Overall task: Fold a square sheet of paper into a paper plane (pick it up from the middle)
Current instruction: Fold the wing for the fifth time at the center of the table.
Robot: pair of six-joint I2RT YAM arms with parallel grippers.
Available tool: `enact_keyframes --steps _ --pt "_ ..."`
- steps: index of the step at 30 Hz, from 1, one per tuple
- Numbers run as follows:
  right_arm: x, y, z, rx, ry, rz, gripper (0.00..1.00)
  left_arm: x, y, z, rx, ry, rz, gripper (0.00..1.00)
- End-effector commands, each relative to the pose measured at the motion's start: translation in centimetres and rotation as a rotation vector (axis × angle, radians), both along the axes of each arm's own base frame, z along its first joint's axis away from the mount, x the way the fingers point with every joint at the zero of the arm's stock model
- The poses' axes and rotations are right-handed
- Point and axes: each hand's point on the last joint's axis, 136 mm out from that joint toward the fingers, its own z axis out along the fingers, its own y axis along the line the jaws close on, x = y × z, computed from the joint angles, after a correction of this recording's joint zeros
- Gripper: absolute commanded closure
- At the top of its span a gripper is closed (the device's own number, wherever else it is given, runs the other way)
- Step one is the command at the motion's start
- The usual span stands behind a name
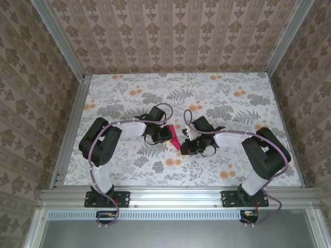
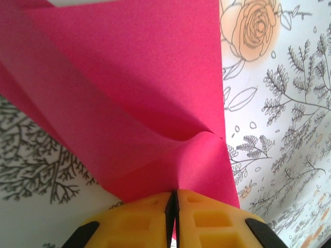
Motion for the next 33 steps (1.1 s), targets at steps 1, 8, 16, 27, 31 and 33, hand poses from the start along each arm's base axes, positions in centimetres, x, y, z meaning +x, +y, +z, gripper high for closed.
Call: enact_keyframes --steps 1,8,16,27,31,33 --pt "3.8 1.9 1.5 0.051 -0.140 -0.022 0.94 -2.4 4.5 -5.5 0.238 0.096 0.017 0.86" --pt "1.3 1.8 3.5 0.127 -0.158 0.017 0.91 -2.2 4.7 -5.3 0.248 0.088 0.017 0.86" --pt "-1.1 -0.9 7.0 0.099 -0.267 0.007 0.79 -2.0 4.5 -5.3 0.246 0.085 0.009 0.86" --pt "3.8 2.6 5.5 0.057 -0.230 0.035 0.88 -2.1 4.3 -4.9 0.243 0.077 -0.002 0.86" --pt "4.9 3.6 3.7 0.019 -0.182 0.048 0.90 -2.1 4.3 -4.8 0.244 0.076 -0.007 0.86" --pt "4.9 3.6 2.4 -0.010 -0.152 0.053 0.90 -2.0 4.2 -4.7 0.243 0.074 -0.007 0.86"
